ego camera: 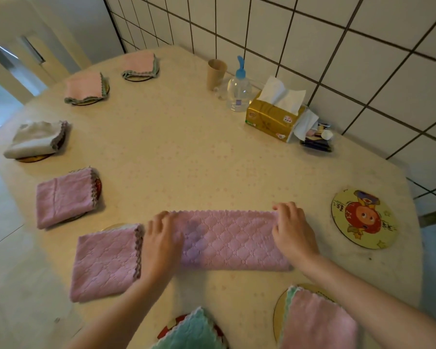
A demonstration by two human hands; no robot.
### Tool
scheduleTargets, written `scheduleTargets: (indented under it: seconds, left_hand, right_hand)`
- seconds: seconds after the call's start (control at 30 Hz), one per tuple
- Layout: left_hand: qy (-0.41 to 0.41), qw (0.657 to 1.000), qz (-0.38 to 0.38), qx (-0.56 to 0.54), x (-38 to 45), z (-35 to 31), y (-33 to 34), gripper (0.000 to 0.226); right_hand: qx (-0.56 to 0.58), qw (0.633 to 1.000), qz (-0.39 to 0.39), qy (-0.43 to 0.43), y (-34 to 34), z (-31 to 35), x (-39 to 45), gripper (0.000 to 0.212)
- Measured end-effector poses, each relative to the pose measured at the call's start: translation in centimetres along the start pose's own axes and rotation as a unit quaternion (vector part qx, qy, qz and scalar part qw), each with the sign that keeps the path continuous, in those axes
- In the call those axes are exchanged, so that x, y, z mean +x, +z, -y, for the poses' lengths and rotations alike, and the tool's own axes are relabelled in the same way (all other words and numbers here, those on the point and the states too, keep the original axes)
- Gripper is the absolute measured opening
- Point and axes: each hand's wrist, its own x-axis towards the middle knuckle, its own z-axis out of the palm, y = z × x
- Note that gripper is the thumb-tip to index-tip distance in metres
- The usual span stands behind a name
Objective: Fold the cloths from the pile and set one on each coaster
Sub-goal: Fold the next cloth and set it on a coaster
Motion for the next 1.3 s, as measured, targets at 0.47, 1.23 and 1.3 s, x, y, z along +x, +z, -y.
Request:
scheduleTargets:
  seconds: [0.47,1.23,1.3]
  left_hand:
    - [0.294,0.909,0.236,0.177,-7.3,3.2,0.7,0.065]
    - [0.120,0.968,0.177,0.132,-6.8,-3.7,0.5,0.060]
    - [0.122,0.968,0.195,0.097,-7.4,-6.4,1.7,0.072]
  right_hand:
    - [-0.102,0.890,0.112,-0.431,-0.2,-4.0,-5.4,0.062]
    - [-0.118,0.883,0.058,-0.452,-1.4,-1.6,-3.8,0.033]
    - [-0.093,0.898,0.036,-0.429,-2.6,-0.7,-4.1,0.033]
